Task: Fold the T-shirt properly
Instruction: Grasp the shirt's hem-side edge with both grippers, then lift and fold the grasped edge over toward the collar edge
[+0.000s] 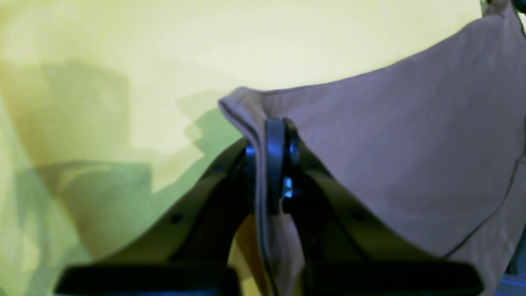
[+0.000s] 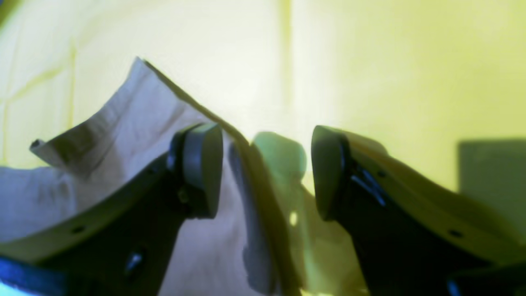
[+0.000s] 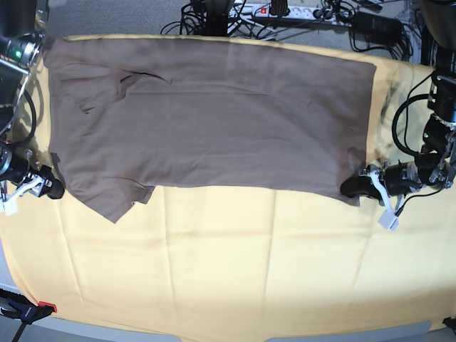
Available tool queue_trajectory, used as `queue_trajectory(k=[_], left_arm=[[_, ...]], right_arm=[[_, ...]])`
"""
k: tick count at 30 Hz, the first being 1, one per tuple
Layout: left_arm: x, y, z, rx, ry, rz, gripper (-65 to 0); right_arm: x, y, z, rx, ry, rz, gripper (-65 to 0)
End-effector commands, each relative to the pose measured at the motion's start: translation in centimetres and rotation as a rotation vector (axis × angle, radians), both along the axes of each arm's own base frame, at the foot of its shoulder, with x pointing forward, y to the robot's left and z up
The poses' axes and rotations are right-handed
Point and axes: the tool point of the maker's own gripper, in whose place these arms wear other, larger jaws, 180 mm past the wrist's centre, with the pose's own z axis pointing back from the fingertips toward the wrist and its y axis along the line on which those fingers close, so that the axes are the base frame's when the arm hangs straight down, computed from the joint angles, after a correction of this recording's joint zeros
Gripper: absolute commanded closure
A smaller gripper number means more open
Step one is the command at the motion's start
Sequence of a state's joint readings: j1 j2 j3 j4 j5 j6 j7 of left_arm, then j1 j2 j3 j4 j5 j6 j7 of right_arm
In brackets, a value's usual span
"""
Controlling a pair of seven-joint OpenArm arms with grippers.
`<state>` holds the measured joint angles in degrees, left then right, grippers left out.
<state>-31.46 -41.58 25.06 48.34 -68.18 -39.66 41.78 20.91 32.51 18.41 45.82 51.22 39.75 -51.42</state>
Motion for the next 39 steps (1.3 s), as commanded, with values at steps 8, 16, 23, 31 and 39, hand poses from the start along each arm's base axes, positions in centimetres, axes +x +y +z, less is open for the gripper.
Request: queue_trajectory(k=[8, 16, 23, 31, 39], left_arm=[[1.5, 0.5, 2.5, -0.026, -0.07, 0.022, 0.0], [1.7, 0.5, 2.6, -0.031, -0.077, 0.025, 0.0], [2.6, 0.6, 3.5, -0.038, -0.127, 0.043, 0.0], [6.1, 0.8, 7.1, -0.014, -0.31, 0.075, 0.0], [9.2, -1.3, 9.5, 0.021, -0.438, 0.075, 0.0]], right_arm=[[-0.2, 3.4, -1.3, 0.037, 0.097, 0.112, -36.4], [-0.4, 4.4, -1.1, 0.088, 0.103, 0.13, -12.1], [2.7, 2.5, 0.6, 0.001, -0.061, 0.037, 0.0], [6.3, 1.6, 3.7, -0.127, -0.147, 0.041, 0.0], [9.2, 0.5, 7.2, -0.202, -0.223, 0.01, 0.0]])
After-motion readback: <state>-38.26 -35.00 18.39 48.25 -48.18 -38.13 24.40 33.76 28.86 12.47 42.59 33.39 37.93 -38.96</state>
